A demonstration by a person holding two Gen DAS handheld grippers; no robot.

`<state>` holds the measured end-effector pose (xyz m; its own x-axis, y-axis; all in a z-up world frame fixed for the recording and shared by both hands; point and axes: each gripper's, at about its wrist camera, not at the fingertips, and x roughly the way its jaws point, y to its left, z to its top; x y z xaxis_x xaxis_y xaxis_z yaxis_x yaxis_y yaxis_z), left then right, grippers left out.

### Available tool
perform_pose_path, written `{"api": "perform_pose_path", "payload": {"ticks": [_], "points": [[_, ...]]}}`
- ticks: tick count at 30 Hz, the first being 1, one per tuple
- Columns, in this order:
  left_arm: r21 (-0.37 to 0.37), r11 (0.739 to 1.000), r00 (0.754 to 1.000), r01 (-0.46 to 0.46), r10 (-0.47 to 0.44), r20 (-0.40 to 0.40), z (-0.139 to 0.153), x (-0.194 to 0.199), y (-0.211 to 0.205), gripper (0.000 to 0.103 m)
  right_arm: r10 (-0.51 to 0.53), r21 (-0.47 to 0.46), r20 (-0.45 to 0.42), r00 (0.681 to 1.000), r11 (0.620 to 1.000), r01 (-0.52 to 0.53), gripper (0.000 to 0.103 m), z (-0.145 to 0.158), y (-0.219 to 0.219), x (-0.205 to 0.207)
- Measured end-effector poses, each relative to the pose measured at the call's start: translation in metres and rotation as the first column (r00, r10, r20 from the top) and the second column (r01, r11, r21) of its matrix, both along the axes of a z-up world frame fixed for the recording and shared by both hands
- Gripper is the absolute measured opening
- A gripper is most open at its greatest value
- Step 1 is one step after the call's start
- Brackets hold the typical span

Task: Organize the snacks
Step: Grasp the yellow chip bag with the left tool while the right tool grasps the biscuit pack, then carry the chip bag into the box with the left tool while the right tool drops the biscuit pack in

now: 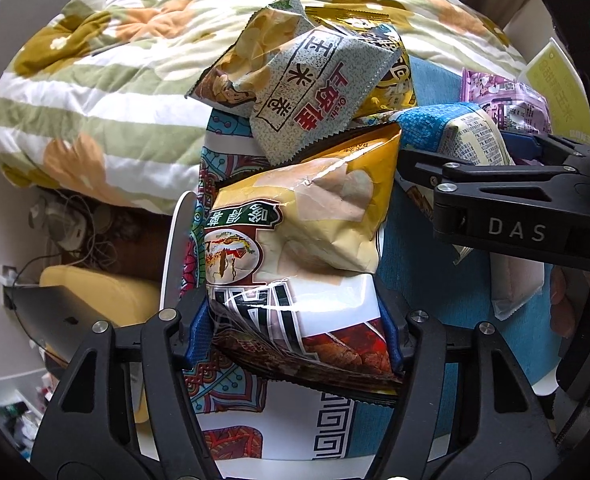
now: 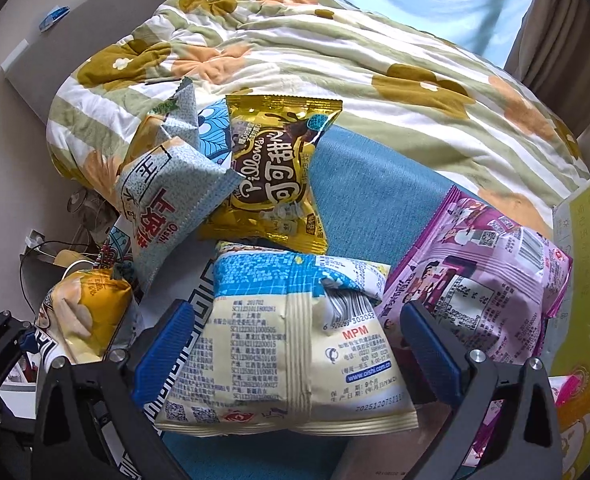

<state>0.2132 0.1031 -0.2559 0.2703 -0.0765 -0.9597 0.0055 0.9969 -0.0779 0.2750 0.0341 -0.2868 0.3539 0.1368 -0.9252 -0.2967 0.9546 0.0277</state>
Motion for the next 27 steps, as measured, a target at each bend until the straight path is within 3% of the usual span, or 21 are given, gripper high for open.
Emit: {"api": "perform_pose_path", "payload": {"ticks": [5,8,27], "points": [[-0.012,1.0,1.0,0.001,-0.001,-0.003,0.002,-0.002,0.002,0.062,-0.012,0.003,-0.027,1.0,1.0,0.012,0.078,-0.008,-0.001,-0.001],[-0.019,1.0,1.0,0.004,-0.004,-0.002,0.004,-0.004,0.003,0.061,-0.021,-0.001,-0.022,1.0,1.0,0.021,0.071,-0.004,-0.002,-0.003],[-0.054,0.992,0.988,0.114,-0.107,0.113,0.065,-0.025,-0.004,0.061,-0.137,0.024,0.079,0.987,0.99,0.136,0.07,0.055,-0.014,-0.049]]}}
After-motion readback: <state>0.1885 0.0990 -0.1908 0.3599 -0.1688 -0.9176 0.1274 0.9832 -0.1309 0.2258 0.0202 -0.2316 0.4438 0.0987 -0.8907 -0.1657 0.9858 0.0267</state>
